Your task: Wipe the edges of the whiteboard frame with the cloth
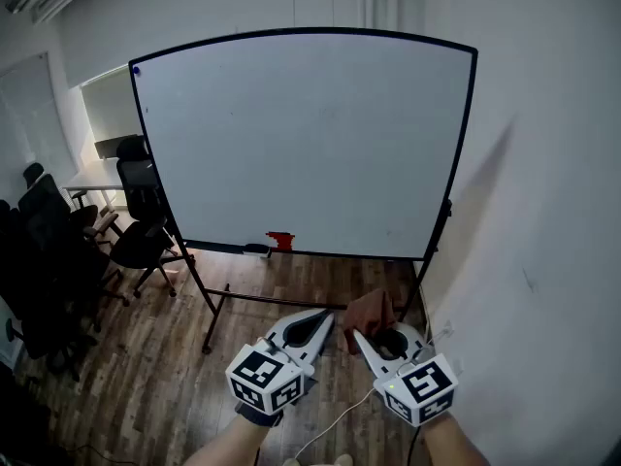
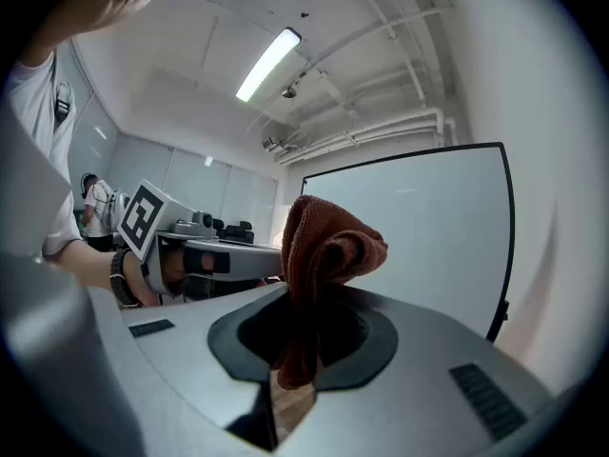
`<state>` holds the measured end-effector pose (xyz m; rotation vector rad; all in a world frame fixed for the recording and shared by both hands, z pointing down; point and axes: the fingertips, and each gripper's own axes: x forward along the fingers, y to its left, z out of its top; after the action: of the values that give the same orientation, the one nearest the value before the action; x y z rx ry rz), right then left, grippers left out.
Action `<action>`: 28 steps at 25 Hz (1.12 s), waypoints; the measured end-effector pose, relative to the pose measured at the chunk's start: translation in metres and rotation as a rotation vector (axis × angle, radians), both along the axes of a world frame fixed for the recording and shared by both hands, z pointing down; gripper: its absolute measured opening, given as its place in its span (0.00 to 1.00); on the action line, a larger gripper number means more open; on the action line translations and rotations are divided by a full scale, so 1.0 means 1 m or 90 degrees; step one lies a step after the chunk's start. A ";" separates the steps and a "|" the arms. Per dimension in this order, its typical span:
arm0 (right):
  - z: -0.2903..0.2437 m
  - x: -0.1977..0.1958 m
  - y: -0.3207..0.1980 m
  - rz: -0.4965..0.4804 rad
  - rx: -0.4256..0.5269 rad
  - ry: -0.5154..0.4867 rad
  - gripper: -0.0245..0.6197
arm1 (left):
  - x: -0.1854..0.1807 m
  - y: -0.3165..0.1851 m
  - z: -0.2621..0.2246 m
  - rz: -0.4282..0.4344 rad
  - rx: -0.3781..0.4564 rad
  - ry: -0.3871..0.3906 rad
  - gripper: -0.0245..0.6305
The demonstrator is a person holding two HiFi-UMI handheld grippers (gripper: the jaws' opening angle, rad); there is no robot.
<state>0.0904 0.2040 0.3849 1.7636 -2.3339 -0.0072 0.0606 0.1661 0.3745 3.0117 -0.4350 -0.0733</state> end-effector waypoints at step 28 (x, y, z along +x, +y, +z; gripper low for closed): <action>-0.038 0.058 0.017 0.009 0.048 -0.040 0.12 | 0.039 0.009 -0.021 -0.005 0.016 -0.002 0.05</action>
<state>0.1484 0.2215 0.3465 1.8414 -2.3935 -0.0386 0.0997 0.1751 0.3535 3.0349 -0.4504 -0.0760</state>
